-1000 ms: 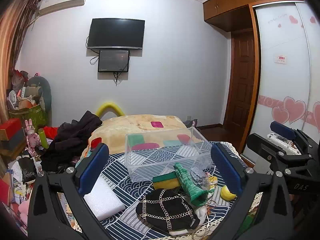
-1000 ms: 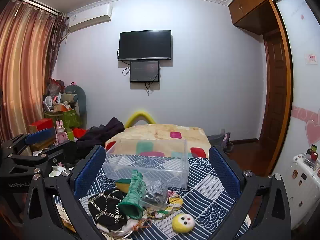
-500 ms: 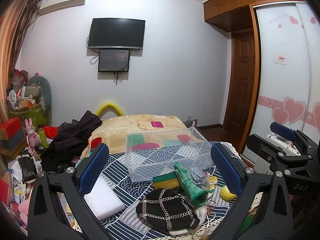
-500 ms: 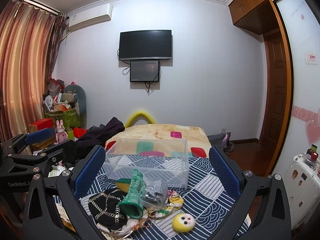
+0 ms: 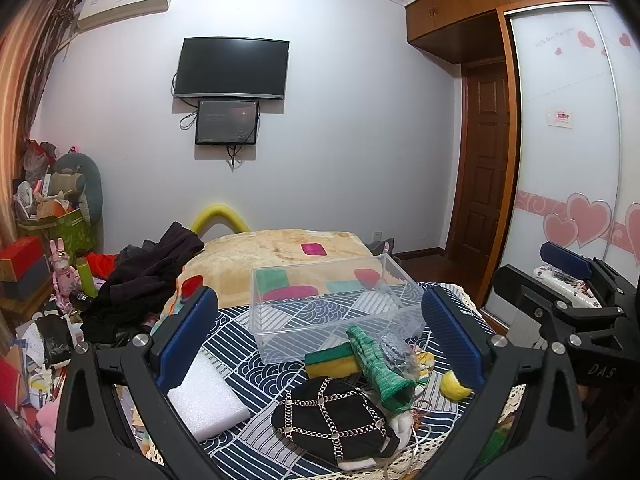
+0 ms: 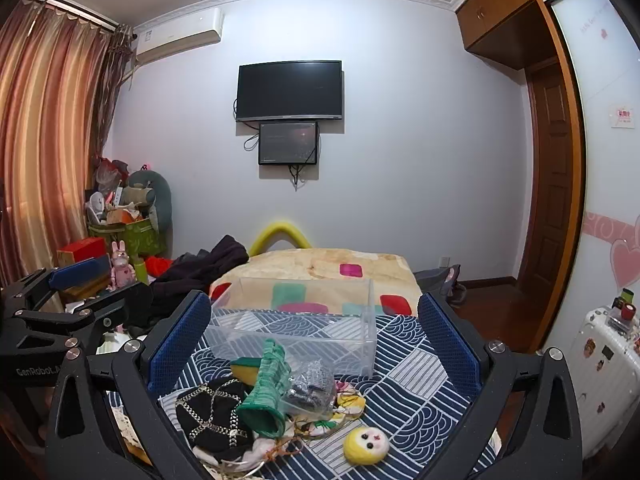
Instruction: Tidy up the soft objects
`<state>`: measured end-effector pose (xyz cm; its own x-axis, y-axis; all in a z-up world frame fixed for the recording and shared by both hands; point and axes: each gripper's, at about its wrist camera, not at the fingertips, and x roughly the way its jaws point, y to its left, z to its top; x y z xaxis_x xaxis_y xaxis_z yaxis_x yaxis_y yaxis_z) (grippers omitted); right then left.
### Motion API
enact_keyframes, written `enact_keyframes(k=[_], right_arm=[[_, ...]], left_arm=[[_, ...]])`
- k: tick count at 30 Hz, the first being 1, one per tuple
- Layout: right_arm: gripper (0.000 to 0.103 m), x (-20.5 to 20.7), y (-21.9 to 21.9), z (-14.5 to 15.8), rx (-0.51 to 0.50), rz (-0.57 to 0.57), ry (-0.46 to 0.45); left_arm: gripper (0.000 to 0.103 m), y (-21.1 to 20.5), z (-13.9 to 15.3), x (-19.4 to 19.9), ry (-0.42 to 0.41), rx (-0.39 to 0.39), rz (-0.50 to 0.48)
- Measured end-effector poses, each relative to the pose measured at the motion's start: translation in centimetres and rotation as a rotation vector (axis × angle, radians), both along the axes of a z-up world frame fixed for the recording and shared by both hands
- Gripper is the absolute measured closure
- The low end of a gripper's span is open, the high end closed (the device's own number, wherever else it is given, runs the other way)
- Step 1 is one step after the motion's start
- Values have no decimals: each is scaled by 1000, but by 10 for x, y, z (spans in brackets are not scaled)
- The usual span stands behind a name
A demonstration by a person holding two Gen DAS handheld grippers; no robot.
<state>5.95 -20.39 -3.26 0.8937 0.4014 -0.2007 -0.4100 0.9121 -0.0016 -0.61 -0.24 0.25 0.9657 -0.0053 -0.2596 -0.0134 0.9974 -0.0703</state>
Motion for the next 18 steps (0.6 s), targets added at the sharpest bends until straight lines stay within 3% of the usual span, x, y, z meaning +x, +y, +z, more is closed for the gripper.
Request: enact_keyframes(k=[9,14,18], right_arm=[[0,3,-2,-8,-5,-2,5],[0,11,-7,-18,-21,-18,34],[1,23,-18,-33,-17,-37,98]], left_arm=[[0,2,-1,1,-5,-10,-23],[6,12,-10,8,18,-3,15],[19,33,-26,22,89,-25,69]])
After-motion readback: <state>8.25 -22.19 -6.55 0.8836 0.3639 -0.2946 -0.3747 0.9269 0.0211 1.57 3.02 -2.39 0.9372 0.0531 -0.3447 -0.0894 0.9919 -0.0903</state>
